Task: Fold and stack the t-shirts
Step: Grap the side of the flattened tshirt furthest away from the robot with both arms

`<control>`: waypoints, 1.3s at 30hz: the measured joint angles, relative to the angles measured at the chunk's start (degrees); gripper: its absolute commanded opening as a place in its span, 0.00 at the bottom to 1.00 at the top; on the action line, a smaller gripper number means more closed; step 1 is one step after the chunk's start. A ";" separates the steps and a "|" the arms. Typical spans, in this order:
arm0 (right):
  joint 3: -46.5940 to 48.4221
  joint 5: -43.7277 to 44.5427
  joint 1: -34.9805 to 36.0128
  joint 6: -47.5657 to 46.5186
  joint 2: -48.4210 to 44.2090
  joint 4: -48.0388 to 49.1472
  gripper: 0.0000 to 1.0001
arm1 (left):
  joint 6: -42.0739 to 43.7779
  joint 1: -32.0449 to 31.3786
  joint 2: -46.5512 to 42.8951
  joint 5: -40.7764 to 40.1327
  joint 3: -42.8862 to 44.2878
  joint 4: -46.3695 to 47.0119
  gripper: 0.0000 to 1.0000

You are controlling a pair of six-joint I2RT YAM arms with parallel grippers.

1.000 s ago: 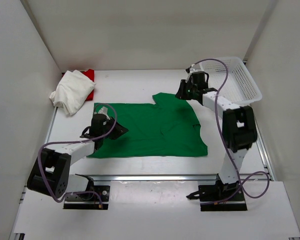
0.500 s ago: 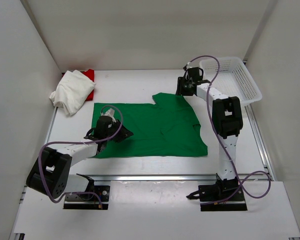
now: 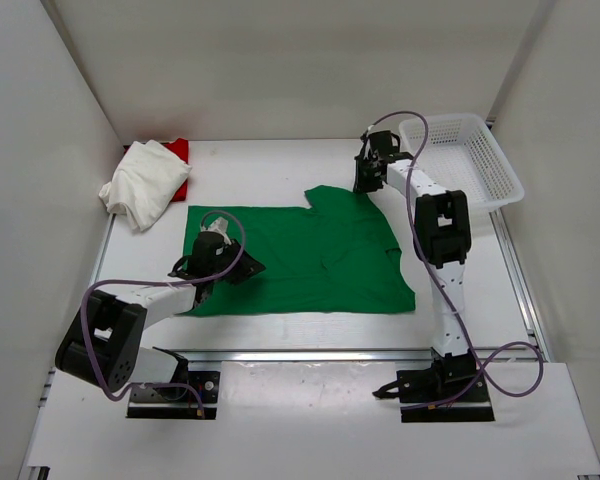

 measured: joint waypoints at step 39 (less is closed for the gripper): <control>-54.75 -5.84 -1.18 8.66 -39.12 25.97 0.37 | -0.39 2.29 -3.91 -0.63 -2.01 -0.04 0.24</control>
